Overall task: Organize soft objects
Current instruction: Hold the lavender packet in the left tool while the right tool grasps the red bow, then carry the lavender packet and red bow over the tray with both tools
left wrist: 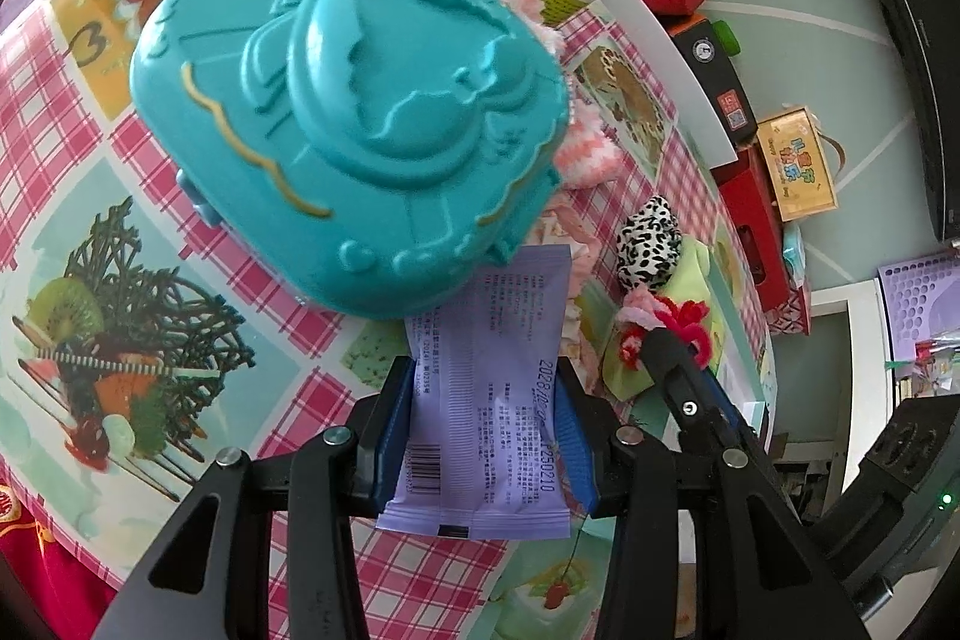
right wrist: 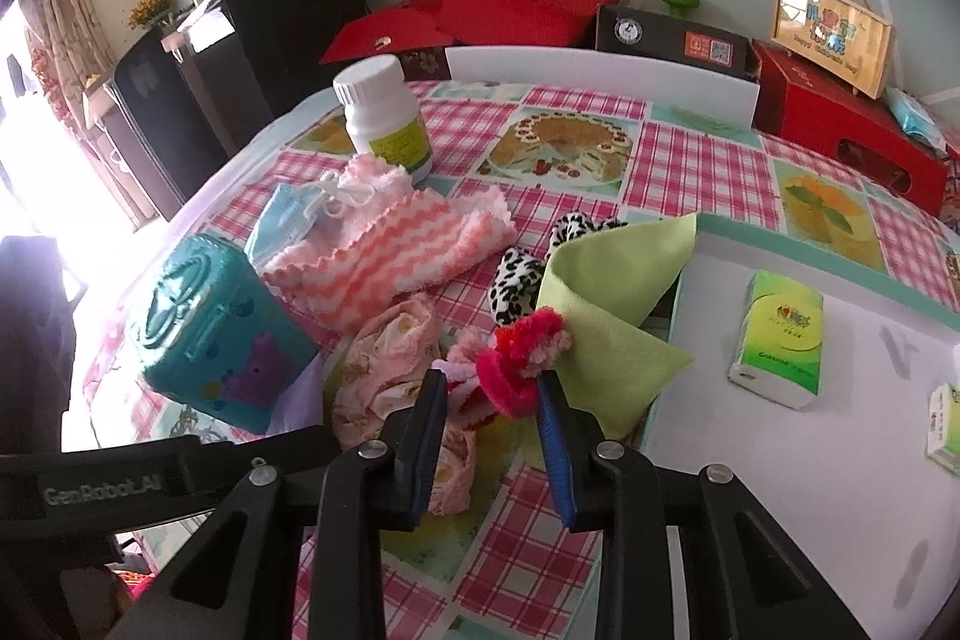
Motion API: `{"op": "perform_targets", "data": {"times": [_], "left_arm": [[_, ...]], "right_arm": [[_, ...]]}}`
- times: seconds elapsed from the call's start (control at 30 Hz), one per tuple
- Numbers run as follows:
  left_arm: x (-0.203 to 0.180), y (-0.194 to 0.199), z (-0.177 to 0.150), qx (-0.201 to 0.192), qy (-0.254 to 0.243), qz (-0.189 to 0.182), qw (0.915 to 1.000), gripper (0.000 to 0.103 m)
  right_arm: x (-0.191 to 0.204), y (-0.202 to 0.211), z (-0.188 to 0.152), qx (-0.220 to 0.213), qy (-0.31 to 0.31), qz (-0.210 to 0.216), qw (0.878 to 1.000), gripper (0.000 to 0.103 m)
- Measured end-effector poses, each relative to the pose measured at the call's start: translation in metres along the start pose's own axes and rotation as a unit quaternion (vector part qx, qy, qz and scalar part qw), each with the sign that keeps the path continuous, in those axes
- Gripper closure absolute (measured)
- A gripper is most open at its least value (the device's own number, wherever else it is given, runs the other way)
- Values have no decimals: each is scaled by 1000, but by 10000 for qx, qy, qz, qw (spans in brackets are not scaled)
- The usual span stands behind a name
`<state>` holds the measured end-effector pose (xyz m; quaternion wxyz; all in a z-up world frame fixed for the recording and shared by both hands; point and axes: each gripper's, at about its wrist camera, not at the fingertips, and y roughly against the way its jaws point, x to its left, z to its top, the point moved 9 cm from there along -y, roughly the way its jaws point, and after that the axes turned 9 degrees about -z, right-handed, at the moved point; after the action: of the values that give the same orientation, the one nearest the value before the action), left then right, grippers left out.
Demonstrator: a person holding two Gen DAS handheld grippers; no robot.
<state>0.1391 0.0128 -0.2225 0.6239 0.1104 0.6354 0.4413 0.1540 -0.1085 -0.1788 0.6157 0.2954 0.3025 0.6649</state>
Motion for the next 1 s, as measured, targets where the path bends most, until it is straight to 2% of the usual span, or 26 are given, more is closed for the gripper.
{"op": "perform_targets", "data": {"times": [0.33, 0.77, 1.0], "left_arm": [[-9, 2, 0, 5, -180, -115, 9998, 57], [-30, 21, 10, -385, -610, -295, 9970, 57], [-40, 26, 13, -513, -794, -318, 9950, 57]], "right_arm": [[-4, 12, 6, -193, -81, 12, 9998, 71], [-8, 43, 19, -628, -177, 64, 9979, 71], [-11, 51, 22, -716, -229, 82, 9971, 71]]}}
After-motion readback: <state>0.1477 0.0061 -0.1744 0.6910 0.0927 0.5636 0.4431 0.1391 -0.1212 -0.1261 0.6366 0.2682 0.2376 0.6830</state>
